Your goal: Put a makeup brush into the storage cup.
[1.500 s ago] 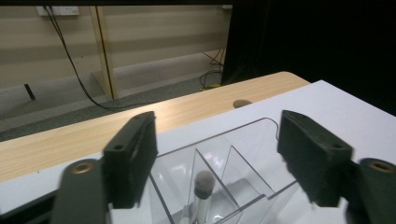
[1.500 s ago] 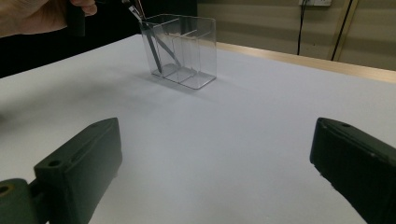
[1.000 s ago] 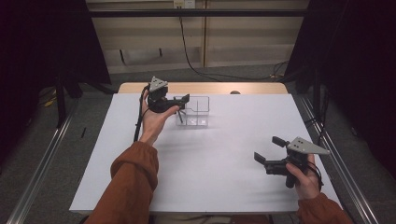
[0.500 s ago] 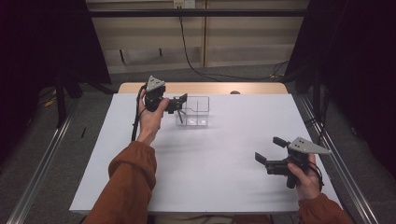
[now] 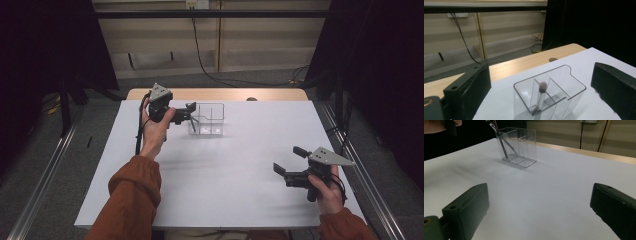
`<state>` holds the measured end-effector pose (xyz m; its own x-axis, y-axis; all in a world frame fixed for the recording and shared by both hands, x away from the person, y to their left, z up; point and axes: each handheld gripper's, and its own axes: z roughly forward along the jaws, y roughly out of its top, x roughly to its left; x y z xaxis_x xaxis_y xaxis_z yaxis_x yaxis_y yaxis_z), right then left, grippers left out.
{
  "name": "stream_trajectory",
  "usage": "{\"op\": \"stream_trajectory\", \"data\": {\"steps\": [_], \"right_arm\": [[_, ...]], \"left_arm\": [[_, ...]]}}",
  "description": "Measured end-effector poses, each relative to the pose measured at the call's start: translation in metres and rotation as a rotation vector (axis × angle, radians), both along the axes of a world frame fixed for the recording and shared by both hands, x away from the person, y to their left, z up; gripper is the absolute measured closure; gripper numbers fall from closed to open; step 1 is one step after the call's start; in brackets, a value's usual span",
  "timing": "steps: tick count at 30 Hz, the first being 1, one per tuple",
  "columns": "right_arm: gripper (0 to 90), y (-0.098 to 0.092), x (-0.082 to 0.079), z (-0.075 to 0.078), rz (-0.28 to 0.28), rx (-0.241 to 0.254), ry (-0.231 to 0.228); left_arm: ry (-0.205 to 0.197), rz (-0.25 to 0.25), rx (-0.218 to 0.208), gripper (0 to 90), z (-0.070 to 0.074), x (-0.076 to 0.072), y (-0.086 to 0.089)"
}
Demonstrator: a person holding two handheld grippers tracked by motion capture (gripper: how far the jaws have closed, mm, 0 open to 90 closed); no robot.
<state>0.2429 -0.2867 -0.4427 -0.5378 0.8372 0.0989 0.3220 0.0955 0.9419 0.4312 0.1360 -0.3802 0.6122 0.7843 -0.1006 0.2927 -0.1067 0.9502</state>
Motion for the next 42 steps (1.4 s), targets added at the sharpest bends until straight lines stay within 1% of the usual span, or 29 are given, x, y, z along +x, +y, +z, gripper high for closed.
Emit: {"op": "stream_trajectory", "data": {"steps": [3, 4, 6, 8, 9, 12, 15, 17, 19, 21, 22, 24, 26, 28, 30, 33, 35, 37, 38, 39, 40, 41, 42], "right_arm": [[1.8, 0.000, 0.001, 0.000, -0.002, 0.000, 0.002], [1.8, 0.000, 0.001, 0.000, -0.002, 0.000, 0.002], [1.8, 0.000, 0.000, 0.000, -0.002, 0.000, 0.001], [1.7, 0.000, 0.000, 0.000, -0.003, 0.000, 0.002], [1.7, 0.000, 0.000, 0.000, -0.003, 0.001, 0.002], [1.7, 0.000, 0.000, 0.000, -0.005, 0.002, 0.001], [1.7, 0.000, 0.000, -0.001, -0.004, 0.004, 0.002], [1.7, 0.001, 0.000, -0.001, -0.002, 0.004, 0.002], [1.7, 0.000, 0.000, -0.001, -0.004, 0.005, 0.002], [1.7, 0.000, 0.000, 0.000, -0.005, 0.004, 0.000], [1.7, 0.000, 0.000, 0.000, -0.006, 0.005, 0.001], [1.7, 0.000, -0.001, 0.000, -0.007, 0.005, 0.000], [1.7, 0.001, -0.001, 0.000, -0.006, 0.001, -0.005], [1.7, 0.001, -0.002, 0.000, -0.007, 0.002, -0.005], [1.7, 0.000, -0.002, 0.000, -0.008, 0.004, -0.003], [1.7, 0.000, -0.001, 0.000, -0.008, 0.002, 0.000], [1.7, 0.000, -0.002, 0.000, -0.008, 0.001, -0.001], [1.7, 0.000, -0.002, 0.000, -0.008, 0.002, -0.002], [1.7, 0.000, -0.001, 0.000, -0.010, 0.001, -0.003], [1.7, 0.000, -0.001, 0.000, -0.010, 0.002, -0.002], [1.7, 0.000, -0.001, -0.001, -0.011, 0.002, -0.002], [1.7, 0.000, -0.001, -0.001, -0.011, 0.002, -0.002], [1.7, 0.000, -0.001, -0.001, -0.009, 0.000, -0.003]], "left_arm": [[-0.004, -0.003, 0.006, 2.7, -0.001, -0.003, 0.003], [-0.009, -0.003, 0.023, 2.7, -0.001, -0.005, 0.004], [-0.015, -0.003, 0.029, 2.7, -0.001, -0.008, 0.006], [-0.010, -0.010, 0.019, 2.7, 0.000, -0.011, 0.008], [-0.014, -0.009, 0.020, 2.7, 0.000, -0.012, 0.009], [-0.017, -0.004, 0.015, 2.7, 0.000, -0.016, 0.014], [-0.006, 0.007, -0.003, 2.7, -0.001, -0.020, 0.018], [-0.010, 0.008, 0.008, 2.7, -0.001, -0.023, 0.021], [-0.005, -0.004, 0.008, 3.6, 0.001, -0.026, 0.024], [-0.015, -0.003, 0.012, 3.5, 0.004, -0.031, 0.027], [-0.020, -0.004, 0.006, 3.5, 0.005, -0.033, 0.029], [-0.030, -0.006, 0.013, 3.3, 0.008, -0.037, 0.033], [-0.030, -0.010, 0.007, 3.1, 0.009, -0.041, 0.036], [-0.029, -0.016, 0.005, 3.5, 0.007, -0.045, 0.038], [-0.028, -0.007, -0.004, 3.7, 0.004, -0.048, 0.041], [-0.020, -0.009, -0.002, 3.6, 0.000, -0.051, 0.043], [-0.015, -0.012, -0.012, 3.4, -0.002, -0.053, 0.045], [-0.023, -0.016, -0.009, 3.4, -0.004, -0.056, 0.046], [-0.020, -0.013, -0.016, 3.2, -0.004, -0.058, 0.046], [-0.015, -0.020, -0.032, 3.1, -0.005, -0.059, 0.047], [-0.017, -0.019, -0.039, 3.3, -0.005, -0.060, 0.047], [-0.025, -0.015, -0.029, 3.4, -0.005, -0.062, 0.047], [-0.033, -0.012, -0.029, 3.1, -0.005, -0.064, 0.047]]}}
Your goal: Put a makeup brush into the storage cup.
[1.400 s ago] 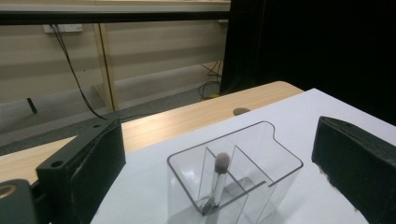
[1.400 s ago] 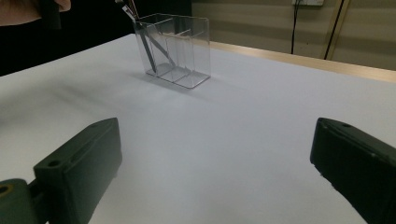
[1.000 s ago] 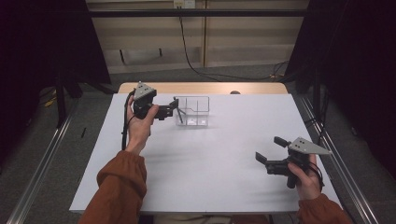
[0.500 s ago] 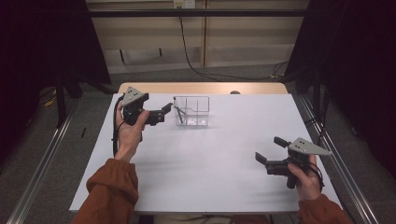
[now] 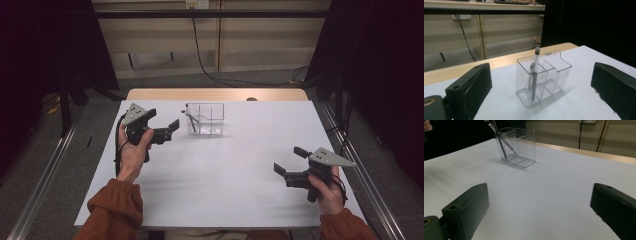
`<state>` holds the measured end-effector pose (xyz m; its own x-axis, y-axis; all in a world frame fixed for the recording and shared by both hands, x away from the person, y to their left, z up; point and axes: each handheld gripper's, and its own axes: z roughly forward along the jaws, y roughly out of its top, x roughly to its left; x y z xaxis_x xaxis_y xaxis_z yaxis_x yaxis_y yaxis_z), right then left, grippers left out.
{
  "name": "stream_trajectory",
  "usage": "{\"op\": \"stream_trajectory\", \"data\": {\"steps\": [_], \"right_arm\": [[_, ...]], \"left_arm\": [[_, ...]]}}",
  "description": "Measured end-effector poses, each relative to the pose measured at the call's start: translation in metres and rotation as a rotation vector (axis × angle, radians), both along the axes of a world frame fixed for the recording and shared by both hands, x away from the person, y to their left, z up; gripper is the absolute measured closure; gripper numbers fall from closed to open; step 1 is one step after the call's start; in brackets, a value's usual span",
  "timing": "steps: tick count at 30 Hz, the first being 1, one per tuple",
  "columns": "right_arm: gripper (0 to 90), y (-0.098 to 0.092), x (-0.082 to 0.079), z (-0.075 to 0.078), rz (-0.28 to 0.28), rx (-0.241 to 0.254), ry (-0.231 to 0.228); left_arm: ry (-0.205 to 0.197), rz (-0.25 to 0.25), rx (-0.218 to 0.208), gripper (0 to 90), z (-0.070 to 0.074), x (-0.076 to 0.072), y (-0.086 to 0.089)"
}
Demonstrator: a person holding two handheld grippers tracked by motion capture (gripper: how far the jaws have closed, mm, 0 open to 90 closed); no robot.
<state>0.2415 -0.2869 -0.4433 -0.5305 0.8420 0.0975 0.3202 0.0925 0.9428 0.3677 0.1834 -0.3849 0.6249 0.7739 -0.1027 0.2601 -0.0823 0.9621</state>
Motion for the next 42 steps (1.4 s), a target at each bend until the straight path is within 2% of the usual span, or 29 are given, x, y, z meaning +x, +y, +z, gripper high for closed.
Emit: {"op": "stream_trajectory", "data": {"steps": [8, 17, 22, 25, 30, 34, 36, 42], "right_arm": [[1.7, 0.000, 0.000, 0.000, 0.004, -0.004, 0.001], [1.4, 0.001, -0.001, 0.000, 0.001, -0.003, 0.002], [1.0, 0.000, -0.001, 0.000, 0.000, -0.002, 0.002], [1.0, -0.001, -0.002, 0.000, 0.000, -0.003, 0.001], [0.9, 0.000, -0.002, 0.000, -0.001, -0.005, 0.002], [0.9, -0.001, -0.003, 0.000, -0.002, -0.005, 0.001], [0.9, -0.001, -0.002, 0.000, -0.005, -0.001, 0.002], [0.9, 0.000, -0.002, 0.000, -0.001, -0.007, 0.002]], "left_arm": [[-0.013, 0.003, -0.008, 3.0, -0.001, -0.015, 0.011], [-0.022, 0.009, 0.020, 2.7, -0.007, -0.030, 0.025], [-0.027, 0.016, 0.016, 2.7, -0.010, -0.038, 0.030], [-0.023, 0.001, 0.013, 2.7, -0.011, -0.044, 0.032], [-0.043, -0.009, 0.030, 2.7, -0.013, -0.055, 0.033], [-0.035, -0.004, 0.029, 2.7, -0.018, -0.065, 0.038], [-0.006, -0.004, 0.010, 2.7, -0.021, -0.069, 0.041], [-0.025, 0.010, 0.027, 2.7, -0.025, -0.078, 0.049]]}}
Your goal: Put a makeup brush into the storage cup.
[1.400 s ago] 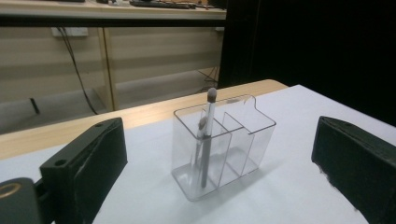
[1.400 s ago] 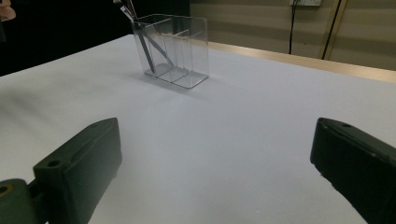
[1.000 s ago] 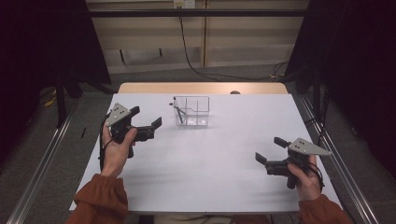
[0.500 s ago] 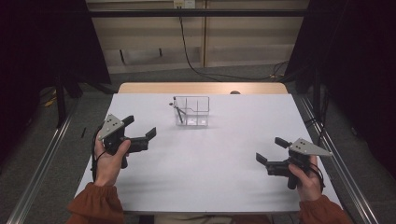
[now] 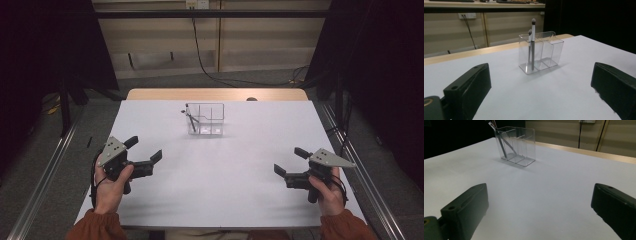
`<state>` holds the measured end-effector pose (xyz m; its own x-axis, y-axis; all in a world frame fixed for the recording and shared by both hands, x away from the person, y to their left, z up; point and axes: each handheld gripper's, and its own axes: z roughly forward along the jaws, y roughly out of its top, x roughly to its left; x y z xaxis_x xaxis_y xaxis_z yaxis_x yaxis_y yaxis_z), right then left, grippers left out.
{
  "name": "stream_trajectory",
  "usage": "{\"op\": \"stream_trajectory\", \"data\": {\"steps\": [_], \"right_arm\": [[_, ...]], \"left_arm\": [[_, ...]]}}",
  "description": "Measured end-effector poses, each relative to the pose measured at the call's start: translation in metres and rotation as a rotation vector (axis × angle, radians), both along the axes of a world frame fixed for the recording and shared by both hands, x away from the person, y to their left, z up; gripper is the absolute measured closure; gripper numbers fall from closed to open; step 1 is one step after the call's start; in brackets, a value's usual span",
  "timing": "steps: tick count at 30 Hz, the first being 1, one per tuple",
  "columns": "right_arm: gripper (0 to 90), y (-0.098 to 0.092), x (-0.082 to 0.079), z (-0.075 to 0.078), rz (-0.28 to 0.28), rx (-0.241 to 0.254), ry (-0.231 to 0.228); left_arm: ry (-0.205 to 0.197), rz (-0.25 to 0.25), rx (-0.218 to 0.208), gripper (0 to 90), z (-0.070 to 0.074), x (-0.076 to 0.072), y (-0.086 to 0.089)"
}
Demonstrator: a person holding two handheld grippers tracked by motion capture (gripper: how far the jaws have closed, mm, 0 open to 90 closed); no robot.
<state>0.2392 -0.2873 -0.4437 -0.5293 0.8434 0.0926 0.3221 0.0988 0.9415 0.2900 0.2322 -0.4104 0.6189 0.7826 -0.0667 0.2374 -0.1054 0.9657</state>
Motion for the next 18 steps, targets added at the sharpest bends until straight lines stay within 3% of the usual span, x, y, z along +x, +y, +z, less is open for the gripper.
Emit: {"op": "stream_trajectory", "data": {"steps": [6, 18], "right_arm": [[0.9, -0.001, -0.001, 0.000, -0.002, 0.001, -0.003], [1.1, -0.004, -0.006, 0.000, -0.017, 0.005, -0.011]], "left_arm": [[0.014, -0.006, 0.004, 2.7, -0.009, -0.007, 0.006], [0.005, 0.010, 0.009, 2.8, -0.017, -0.021, 0.016]]}}
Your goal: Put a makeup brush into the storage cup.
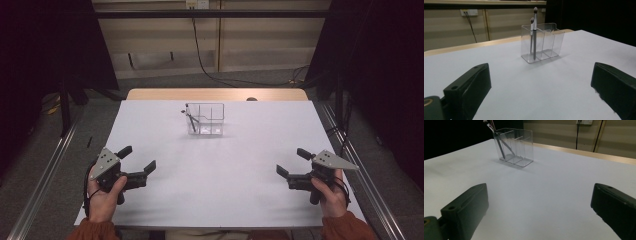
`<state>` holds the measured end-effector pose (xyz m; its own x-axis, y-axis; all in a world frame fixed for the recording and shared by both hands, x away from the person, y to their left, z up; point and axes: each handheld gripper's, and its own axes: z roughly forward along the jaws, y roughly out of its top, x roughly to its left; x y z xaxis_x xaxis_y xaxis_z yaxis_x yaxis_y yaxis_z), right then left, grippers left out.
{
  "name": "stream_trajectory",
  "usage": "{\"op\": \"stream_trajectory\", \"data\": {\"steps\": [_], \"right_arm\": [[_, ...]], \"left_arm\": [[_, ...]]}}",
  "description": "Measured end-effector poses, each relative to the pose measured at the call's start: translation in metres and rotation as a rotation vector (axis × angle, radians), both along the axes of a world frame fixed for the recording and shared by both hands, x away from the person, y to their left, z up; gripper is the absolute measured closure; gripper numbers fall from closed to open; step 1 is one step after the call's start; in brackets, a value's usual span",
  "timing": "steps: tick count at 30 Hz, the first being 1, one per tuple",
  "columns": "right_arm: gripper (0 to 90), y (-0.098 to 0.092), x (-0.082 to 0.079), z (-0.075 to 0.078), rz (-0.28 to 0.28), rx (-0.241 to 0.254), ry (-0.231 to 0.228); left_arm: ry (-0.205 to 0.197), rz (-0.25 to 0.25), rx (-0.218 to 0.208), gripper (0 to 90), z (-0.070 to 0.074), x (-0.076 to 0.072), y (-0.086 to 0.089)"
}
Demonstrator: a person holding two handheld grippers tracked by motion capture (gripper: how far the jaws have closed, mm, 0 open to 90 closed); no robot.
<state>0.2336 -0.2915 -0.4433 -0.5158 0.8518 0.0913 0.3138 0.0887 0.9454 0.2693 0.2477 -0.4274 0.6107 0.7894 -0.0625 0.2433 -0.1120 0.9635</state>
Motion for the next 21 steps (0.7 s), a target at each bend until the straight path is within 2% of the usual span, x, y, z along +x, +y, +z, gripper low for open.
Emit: {"op": "stream_trajectory", "data": {"steps": [9, 11, 15, 17, 21], "right_arm": [[1.1, 0.000, 0.000, 0.000, -0.005, 0.002, -0.002], [1.1, 0.000, -0.001, 0.000, -0.003, 0.002, -0.006], [1.1, -0.002, -0.003, 0.000, -0.008, 0.006, -0.008], [1.1, -0.003, -0.005, 0.000, -0.010, 0.010, -0.007], [1.1, -0.004, -0.008, 0.000, -0.011, 0.014, -0.005]], "left_arm": [[0.027, -0.001, 0.006, 2.7, -0.007, -0.013, 0.004], [0.035, 0.006, -0.005, 2.7, -0.009, -0.016, 0.006], [0.039, 0.015, -0.012, 2.7, -0.009, -0.022, 0.008], [0.028, 0.015, 0.009, 2.7, -0.009, -0.025, 0.008], [0.035, 0.011, 0.004, 2.7, -0.010, -0.024, 0.010]]}}
